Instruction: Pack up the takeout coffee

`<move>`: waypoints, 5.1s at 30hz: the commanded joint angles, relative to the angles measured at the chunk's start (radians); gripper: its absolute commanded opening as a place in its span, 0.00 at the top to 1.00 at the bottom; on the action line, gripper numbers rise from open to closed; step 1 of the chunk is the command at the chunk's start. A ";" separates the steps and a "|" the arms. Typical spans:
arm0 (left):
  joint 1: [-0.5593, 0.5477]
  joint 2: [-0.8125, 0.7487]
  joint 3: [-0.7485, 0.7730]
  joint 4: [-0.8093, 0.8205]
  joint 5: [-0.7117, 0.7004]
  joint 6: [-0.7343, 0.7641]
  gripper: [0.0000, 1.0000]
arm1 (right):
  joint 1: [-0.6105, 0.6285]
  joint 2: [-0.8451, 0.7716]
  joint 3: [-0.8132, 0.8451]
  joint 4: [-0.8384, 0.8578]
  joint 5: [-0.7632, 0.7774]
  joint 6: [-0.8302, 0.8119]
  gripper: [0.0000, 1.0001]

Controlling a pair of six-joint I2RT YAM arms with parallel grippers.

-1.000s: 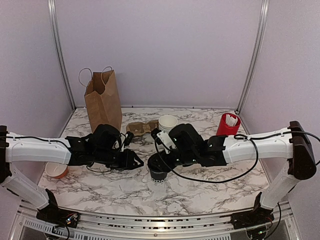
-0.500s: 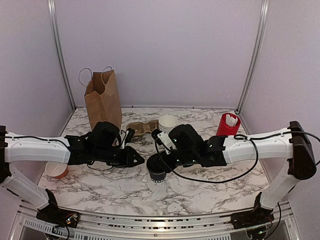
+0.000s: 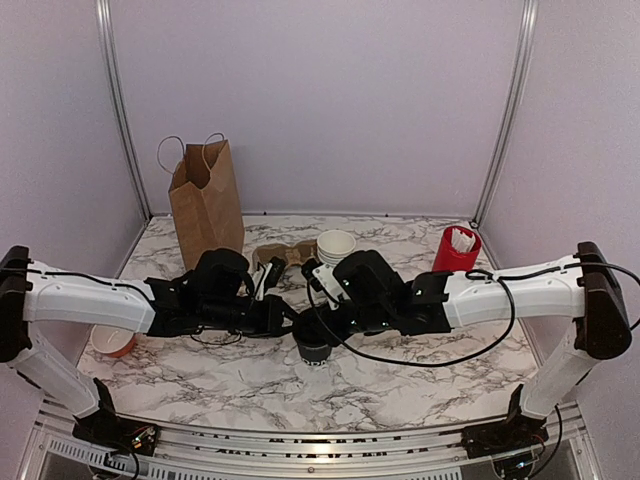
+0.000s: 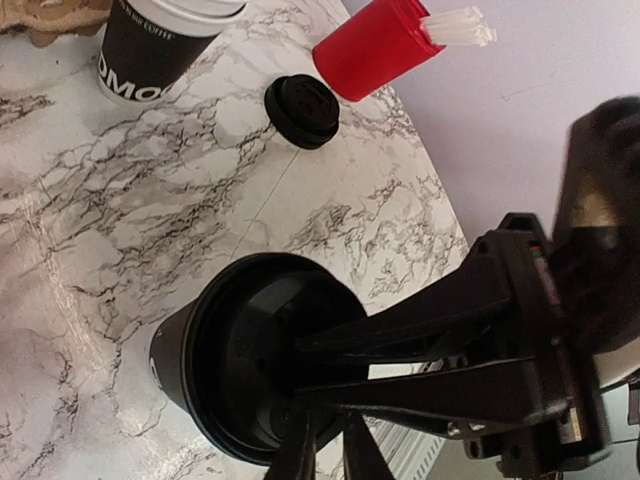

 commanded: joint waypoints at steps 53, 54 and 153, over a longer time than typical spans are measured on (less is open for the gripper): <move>-0.119 0.066 0.092 -0.333 -0.241 0.154 0.99 | 0.010 0.057 0.024 -0.024 0.012 0.026 0.85; -0.119 0.084 0.082 -0.316 -0.228 0.149 1.00 | 0.010 0.057 0.024 -0.022 0.011 0.026 0.85; -0.135 -0.098 0.249 -0.393 -0.363 0.216 0.88 | 0.008 0.083 0.048 -0.031 -0.003 0.023 0.85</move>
